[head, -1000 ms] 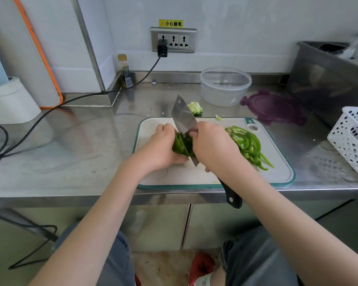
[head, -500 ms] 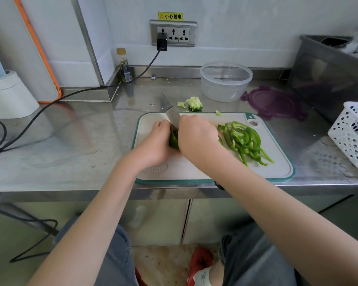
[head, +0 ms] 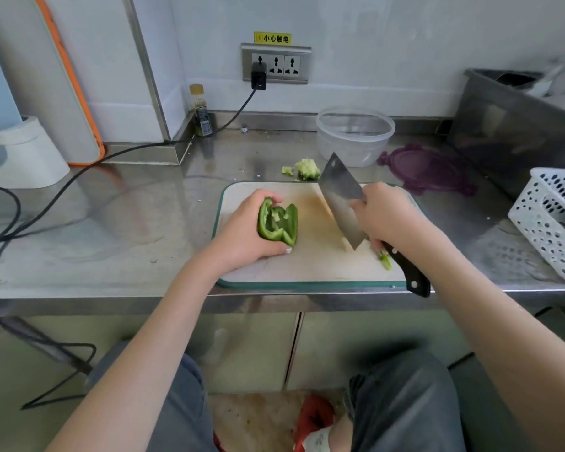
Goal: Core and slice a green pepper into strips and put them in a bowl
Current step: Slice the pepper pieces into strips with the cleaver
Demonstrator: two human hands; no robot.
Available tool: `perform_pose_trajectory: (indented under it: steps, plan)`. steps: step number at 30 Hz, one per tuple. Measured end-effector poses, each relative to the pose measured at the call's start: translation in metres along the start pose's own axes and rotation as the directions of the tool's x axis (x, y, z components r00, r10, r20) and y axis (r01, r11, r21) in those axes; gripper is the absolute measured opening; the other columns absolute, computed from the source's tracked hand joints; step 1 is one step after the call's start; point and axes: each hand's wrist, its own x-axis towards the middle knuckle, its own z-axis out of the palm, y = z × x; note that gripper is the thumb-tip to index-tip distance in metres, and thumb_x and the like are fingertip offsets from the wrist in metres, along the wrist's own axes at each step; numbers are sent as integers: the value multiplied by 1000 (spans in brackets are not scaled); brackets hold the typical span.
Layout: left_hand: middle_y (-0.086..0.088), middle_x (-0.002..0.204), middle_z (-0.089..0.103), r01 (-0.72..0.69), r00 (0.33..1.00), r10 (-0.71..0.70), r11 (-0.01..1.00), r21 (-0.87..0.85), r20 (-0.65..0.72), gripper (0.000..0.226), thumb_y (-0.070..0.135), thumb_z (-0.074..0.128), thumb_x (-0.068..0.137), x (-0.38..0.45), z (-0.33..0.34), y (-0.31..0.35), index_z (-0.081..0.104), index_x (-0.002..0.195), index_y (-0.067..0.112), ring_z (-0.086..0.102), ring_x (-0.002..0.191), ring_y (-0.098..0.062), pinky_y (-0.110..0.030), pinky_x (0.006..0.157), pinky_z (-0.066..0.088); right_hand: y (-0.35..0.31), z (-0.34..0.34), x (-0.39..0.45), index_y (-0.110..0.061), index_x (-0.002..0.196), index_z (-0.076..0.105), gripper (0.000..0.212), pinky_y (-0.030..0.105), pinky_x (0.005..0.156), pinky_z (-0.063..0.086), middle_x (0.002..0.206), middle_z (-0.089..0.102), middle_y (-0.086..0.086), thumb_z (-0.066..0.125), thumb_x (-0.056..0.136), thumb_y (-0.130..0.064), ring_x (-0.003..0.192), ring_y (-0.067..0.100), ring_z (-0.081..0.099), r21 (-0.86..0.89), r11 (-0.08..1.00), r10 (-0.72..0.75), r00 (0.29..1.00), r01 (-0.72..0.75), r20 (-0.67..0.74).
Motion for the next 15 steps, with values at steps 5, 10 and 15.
perform_pose_trajectory:
  steps: [5, 10, 15]
  plan:
    - [18, 102, 54, 9, 995, -14, 999, -50, -102, 68, 21, 89, 57, 3, 10, 2, 48, 110, 23, 53, 90, 0, 1, 68, 37, -7, -1, -4, -7, 115, 48, 20, 23, 45, 46, 34, 49, 1, 47, 97, -13, 30, 17, 48, 149, 987, 43, 995, -56, 95]
    - [8, 109, 56, 17, 993, -18, 1000, -8, -114, 65, 29, 87, 60, 1, 11, 0, 48, 111, 23, 53, 97, -9, -9, 71, 38, -1, 12, -6, -10, 94, 39, 18, 24, 39, 44, 45, 53, 9, 35, 101, -26, 23, 15, 48, 149, 988, 47, 999, -43, -19]
    - [6, 115, 49, 13, 988, 0, 997, 79, -155, 69, 34, 86, 62, 3, 18, -2, 49, 119, 21, 45, 97, -6, -10, 75, 30, -12, 10, -5, -2, 103, 43, 19, 24, 36, 43, 35, 53, 14, 36, 100, -19, 23, 22, 48, 180, 983, 12, 997, -27, 82]
